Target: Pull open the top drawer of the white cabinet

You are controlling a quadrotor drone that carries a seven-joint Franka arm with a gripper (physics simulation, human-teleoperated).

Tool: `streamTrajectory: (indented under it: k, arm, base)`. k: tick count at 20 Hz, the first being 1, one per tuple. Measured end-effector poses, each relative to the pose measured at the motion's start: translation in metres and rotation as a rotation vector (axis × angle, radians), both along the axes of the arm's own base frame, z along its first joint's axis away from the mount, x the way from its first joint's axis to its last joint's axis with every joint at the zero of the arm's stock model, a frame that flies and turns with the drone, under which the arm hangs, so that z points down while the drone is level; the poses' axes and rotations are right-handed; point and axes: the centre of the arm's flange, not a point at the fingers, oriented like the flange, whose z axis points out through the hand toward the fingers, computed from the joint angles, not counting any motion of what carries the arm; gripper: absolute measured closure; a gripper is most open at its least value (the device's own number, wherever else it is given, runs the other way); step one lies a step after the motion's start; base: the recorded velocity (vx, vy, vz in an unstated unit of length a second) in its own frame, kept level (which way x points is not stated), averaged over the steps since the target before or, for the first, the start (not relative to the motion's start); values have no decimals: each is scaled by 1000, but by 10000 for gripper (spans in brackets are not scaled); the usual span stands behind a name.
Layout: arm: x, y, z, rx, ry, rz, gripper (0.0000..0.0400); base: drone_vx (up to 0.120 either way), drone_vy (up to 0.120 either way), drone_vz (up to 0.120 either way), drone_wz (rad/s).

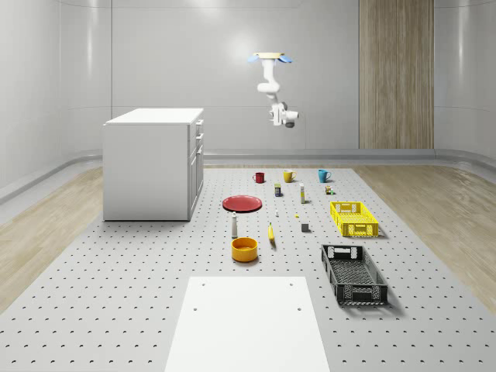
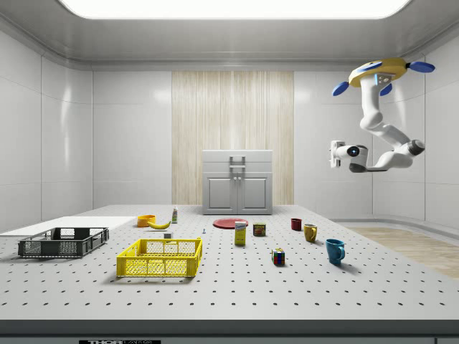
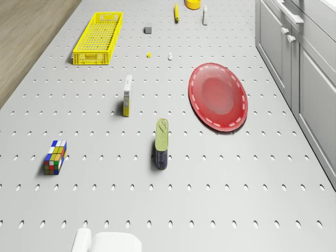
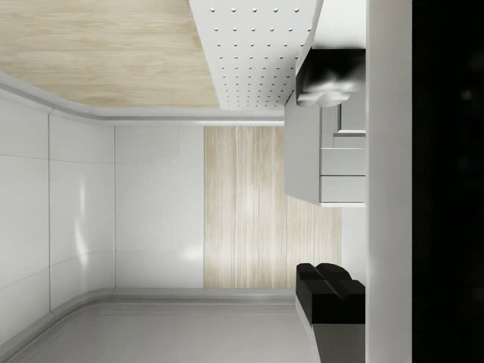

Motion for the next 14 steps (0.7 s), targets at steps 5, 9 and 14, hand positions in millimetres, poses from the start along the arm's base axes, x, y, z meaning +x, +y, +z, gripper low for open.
streamTrajectory:
  k: [5,9,14]
  arm:
    - [0,0,0,4,0,0,95]
    - [0,0,-1,5,0,0,95]
    - [0,0,-1,6,0,0,95]
  base:
    - [120,-120,0,0]
    - [120,-120,40,0]
    - [120,-120,32,0]
